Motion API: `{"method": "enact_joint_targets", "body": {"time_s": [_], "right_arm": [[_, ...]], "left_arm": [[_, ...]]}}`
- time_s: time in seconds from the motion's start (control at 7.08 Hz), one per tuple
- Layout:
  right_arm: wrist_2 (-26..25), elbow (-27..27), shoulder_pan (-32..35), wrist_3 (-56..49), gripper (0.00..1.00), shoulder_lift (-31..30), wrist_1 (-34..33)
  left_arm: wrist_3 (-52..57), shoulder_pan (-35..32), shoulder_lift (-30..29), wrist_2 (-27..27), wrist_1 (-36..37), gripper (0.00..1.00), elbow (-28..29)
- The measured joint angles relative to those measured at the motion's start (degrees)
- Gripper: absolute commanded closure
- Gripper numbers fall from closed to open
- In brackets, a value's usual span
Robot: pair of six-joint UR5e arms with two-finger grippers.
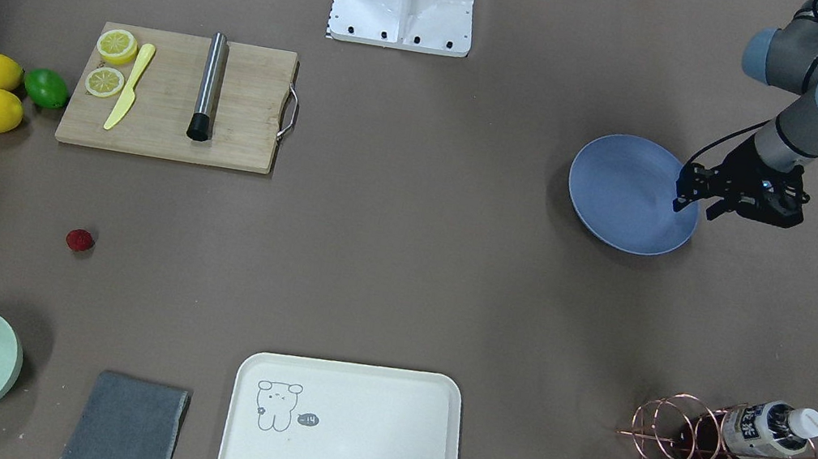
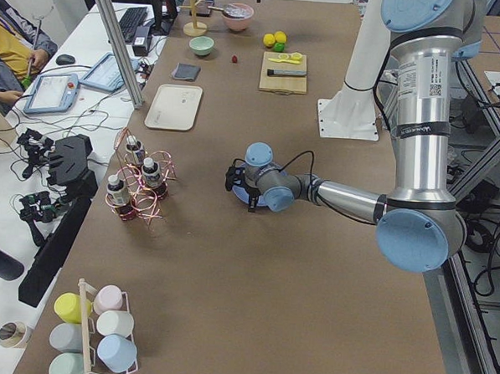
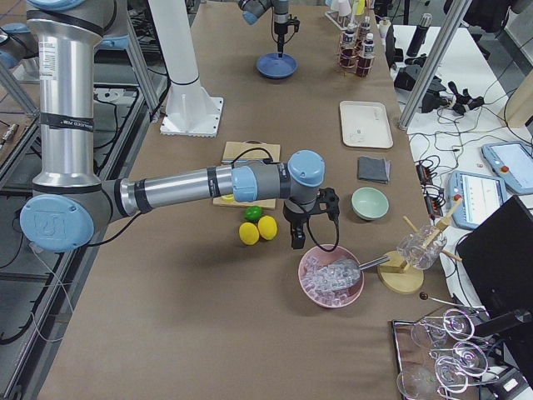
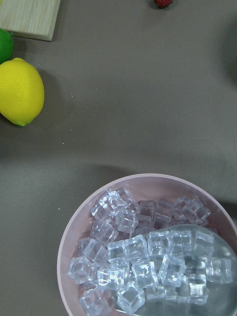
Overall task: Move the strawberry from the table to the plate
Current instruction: 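Move the left gripper to the blue plate's rim and grip it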
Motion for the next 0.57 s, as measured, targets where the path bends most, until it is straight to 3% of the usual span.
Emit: {"method": "enact_joint_targets", "body": {"time_s": [0.57], "right_arm": [[0.3, 0.1, -0.4, 1.3, 0.00, 1.3, -0.1]], "left_arm": [[-0.9, 0.0, -0.3, -1.9, 0.2, 1.00, -0.4]]}}
